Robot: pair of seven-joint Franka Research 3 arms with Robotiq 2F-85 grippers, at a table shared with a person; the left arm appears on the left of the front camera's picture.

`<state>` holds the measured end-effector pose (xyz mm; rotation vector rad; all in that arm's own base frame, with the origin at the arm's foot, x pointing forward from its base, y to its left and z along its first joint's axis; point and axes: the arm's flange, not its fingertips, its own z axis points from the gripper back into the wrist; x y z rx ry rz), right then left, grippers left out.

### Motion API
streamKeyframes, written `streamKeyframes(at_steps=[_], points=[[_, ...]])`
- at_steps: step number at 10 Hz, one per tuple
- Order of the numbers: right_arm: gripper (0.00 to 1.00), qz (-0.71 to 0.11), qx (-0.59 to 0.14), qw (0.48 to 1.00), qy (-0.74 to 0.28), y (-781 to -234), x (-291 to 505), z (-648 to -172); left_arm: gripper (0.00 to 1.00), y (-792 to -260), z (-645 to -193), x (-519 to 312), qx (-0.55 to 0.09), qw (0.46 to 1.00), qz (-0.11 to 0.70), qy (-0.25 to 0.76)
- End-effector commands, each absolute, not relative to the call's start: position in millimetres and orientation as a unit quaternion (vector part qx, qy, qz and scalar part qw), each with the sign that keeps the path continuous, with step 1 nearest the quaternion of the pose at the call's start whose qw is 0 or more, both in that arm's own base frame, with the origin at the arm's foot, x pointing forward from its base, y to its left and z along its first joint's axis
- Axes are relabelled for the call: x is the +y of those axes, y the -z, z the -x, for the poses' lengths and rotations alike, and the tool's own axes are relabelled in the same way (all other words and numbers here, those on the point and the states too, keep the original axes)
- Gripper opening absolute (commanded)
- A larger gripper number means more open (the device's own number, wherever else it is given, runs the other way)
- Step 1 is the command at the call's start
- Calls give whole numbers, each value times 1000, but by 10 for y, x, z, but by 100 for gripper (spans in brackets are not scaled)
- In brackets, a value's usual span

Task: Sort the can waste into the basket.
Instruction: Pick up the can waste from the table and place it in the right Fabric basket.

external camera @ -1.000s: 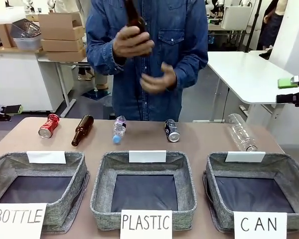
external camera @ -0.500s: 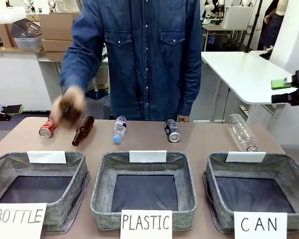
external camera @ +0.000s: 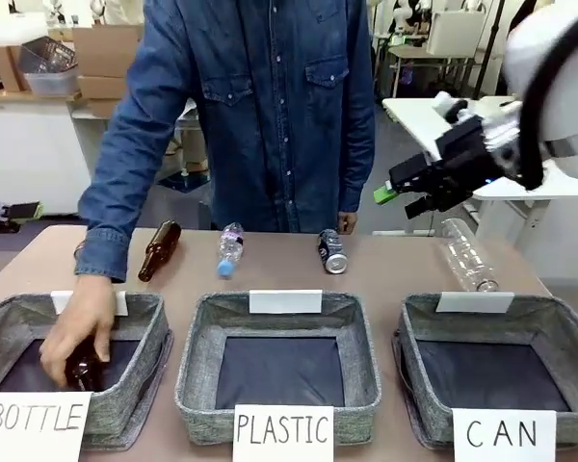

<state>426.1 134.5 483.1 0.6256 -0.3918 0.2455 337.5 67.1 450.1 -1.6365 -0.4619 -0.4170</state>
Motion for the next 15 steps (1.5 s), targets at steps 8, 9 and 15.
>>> streamKeyframes(at_steps=[8, 9, 15], points=[[100, -142, -178, 969, -96, -4065, 2178, -5139, 100, -4524, -3368, 650, -214, 629, 723, 188], [100, -134, -191, 967, -101, -3982, 2303, -5273, 100, -4524, -3368, 650, -214, 629, 723, 188], [100, -74, -147, 982, -94, -3304, 2632, -5878, 100, -4524, -3368, 650, -214, 629, 723, 188]])
